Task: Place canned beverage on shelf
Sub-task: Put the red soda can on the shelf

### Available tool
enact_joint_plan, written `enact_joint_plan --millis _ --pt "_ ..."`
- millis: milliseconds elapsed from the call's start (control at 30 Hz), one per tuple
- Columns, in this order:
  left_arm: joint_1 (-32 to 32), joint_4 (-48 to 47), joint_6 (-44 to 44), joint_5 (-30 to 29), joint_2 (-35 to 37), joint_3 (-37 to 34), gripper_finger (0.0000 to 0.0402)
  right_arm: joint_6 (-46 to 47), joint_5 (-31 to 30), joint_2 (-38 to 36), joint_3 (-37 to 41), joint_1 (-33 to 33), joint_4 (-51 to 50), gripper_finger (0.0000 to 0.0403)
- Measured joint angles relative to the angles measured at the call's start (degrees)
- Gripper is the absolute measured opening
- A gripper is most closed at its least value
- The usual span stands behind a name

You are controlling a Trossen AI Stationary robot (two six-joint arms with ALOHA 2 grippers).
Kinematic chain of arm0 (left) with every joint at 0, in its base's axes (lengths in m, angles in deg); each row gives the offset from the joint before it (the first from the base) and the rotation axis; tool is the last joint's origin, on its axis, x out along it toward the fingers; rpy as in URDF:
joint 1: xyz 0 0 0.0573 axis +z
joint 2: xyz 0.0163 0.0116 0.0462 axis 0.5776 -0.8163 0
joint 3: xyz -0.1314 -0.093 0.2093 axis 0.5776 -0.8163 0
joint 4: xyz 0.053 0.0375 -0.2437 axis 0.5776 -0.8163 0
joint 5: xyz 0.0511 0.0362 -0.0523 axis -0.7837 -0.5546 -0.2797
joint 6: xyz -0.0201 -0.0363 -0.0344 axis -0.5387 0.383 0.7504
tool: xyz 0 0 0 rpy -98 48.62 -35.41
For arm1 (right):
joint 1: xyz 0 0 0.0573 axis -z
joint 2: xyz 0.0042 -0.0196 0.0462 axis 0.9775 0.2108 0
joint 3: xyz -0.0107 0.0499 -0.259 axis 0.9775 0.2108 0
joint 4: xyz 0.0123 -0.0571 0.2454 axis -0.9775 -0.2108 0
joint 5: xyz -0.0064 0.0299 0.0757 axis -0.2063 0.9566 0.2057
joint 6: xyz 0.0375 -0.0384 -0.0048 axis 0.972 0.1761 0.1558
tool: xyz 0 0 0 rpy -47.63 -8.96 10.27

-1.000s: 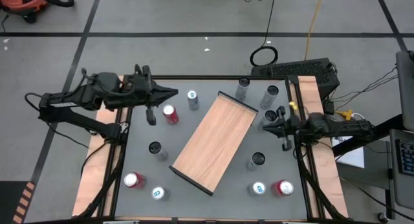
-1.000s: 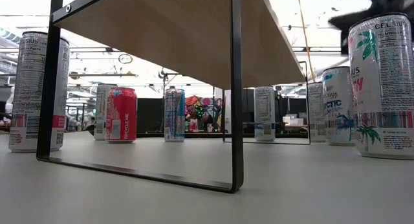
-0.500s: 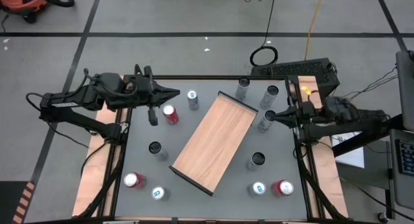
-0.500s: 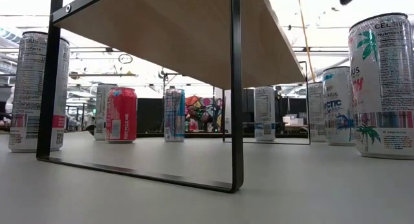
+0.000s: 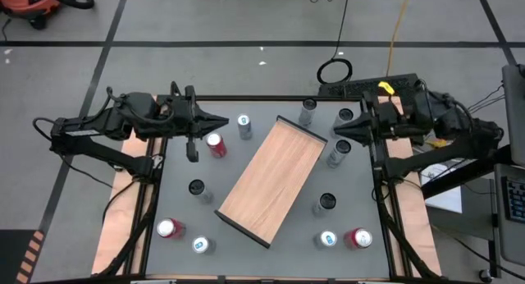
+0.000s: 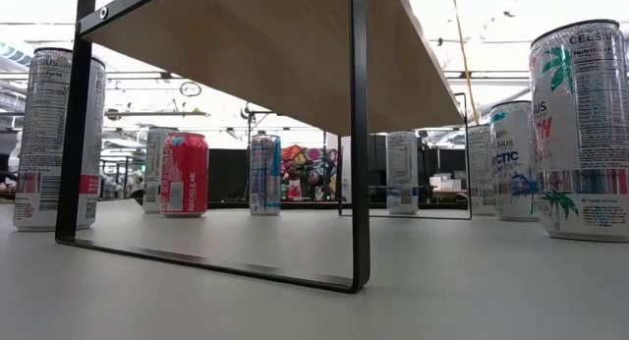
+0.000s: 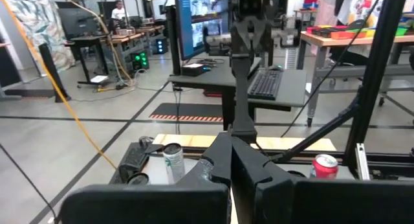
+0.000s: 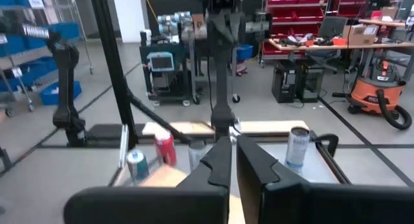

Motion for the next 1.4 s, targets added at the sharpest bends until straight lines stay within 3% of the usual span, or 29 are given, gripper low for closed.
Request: enact_joint_plan --millis 167,300,600,833,1033,1200,1400 --pt "0.0 -0.01 0.82 0.09 0.0 0.0 0.0 0.14 0.0 6.81 -9.3 0.0 -3.8 0.0" --pt "0.0 -0.08 7.07 0.06 0.0 0.0 0.0 0.38 0.05 10.37 -13.54 0.0 -6.79 0.0" --pt "0.0 -7.69 20.88 -0.05 0.0 0.0 0.0 9.4 -5.63 13.35 -13.93 0.38 -9.16 0.0" --pt "0.01 -15.41 29.92 -4.15 0.0 0.0 0.0 15.24 -5.72 13.74 -13.93 1.87 -13.22 0.0" --pt "2.97 -27.04 40.53 -10.74 0.0 0.01 0.0 17.16 -5.67 13.72 -13.93 2.32 -20.48 0.0" --pt "6.46 -36.84 50.04 -9.93 -0.61 0.02 0.0002 18.65 -5.65 13.74 -13.93 2.32 -25.92 0.0" --pt "9.12 -40.97 53.44 -7.29 -1.72 0.03 0.0058 17.93 -5.87 14.16 -13.93 2.32 -27.7 0.0"
